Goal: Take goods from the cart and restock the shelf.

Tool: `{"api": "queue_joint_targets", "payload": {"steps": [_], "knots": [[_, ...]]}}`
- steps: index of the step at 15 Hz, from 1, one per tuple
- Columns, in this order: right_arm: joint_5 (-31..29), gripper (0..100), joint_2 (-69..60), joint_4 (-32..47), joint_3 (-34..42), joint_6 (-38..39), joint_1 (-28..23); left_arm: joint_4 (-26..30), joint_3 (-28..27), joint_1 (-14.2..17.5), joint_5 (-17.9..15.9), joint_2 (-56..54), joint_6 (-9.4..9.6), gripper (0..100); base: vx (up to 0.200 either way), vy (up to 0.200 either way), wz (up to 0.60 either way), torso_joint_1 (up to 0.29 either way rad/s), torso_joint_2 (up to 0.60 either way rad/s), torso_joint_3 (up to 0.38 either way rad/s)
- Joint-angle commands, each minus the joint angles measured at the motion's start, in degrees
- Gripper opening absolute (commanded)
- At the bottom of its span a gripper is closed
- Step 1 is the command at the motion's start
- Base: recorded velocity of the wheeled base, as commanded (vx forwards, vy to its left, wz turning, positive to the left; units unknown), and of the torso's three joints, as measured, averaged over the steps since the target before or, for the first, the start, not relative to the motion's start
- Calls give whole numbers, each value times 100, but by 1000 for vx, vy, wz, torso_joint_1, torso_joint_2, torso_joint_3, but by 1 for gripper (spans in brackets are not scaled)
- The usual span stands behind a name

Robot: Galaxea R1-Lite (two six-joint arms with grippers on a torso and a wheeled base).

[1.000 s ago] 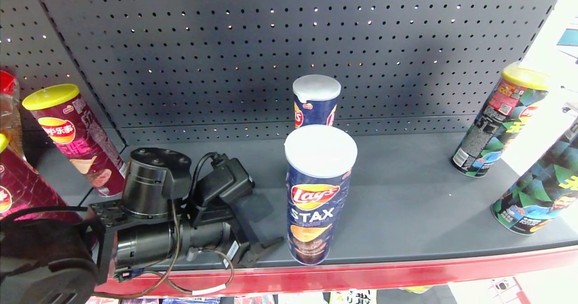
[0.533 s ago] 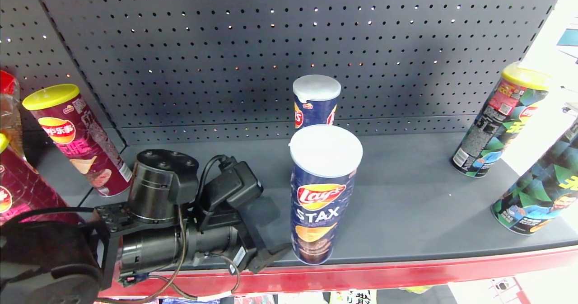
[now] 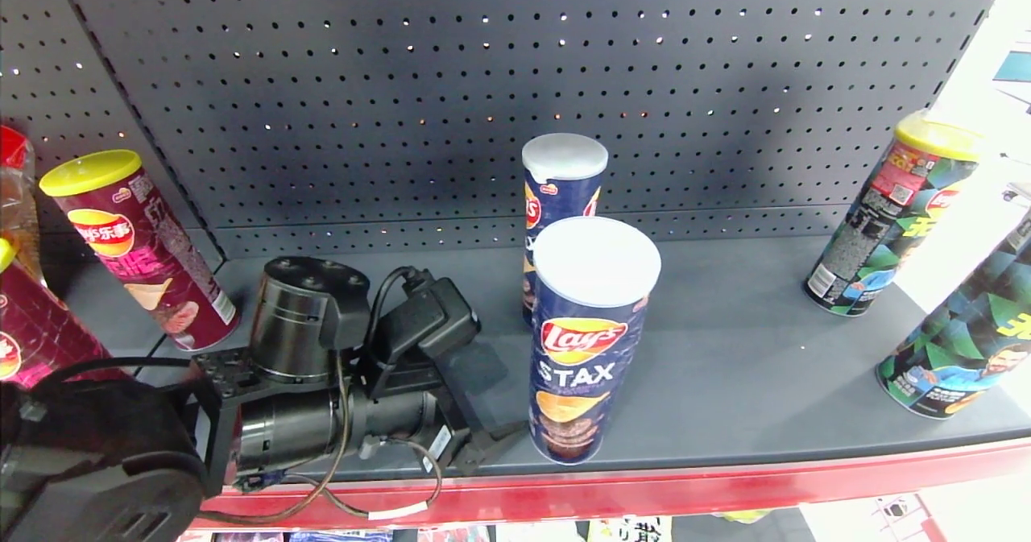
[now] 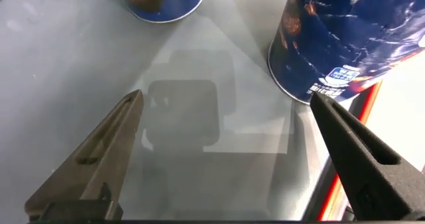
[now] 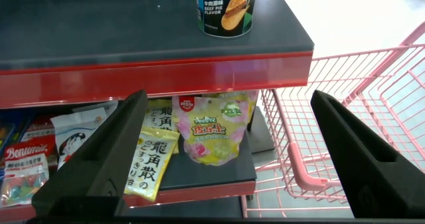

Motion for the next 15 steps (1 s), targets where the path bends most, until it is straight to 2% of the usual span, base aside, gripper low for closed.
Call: {"api": "queue_joint_targets", "payload": {"steps": [1,4,6,7,8,9,10,11,13,15], "knots": [[1,100,9,-1,0,-1,0,-1,40,0,1,11,-4,100,0,0,0,0,0,0],[9,100,9,-1,0,-10,0,-10,524,149,18,-516,-4,100,0,0,0,0,0,0],[9,100,9,-1,0,-10,0,8,858,228,53,-1070,-12,100,0,0,0,0,0,0],[9,100,9,-1,0,-10,0,34,1139,395,141,-1782,-12,100,0,0,0,0,0,0],[9,100,9,-1,0,-10,0,61,1192,439,176,-1923,-12,100,0,0,0,0,0,0],[18,100,9,-1,0,-19,0,482,1394,835,299,-2881,-21,100,0,0,0,0,0,0],[18,100,9,-1,0,-19,0,685,1394,966,299,-3162,-30,100,0,0,0,0,0,0],[36,100,9,-1,0,8,0,1564,1332,1406,308,-4138,-48,100,0,0,0,0,0,0],[27,100,9,-1,0,25,0,2486,1262,1643,326,-5201,-65,100,0,0,0,0,0,0],[45,100,9,-1,0,-27,0,3893,1183,1995,361,-6845,-91,100,0,0,0,0,0,0]]}}
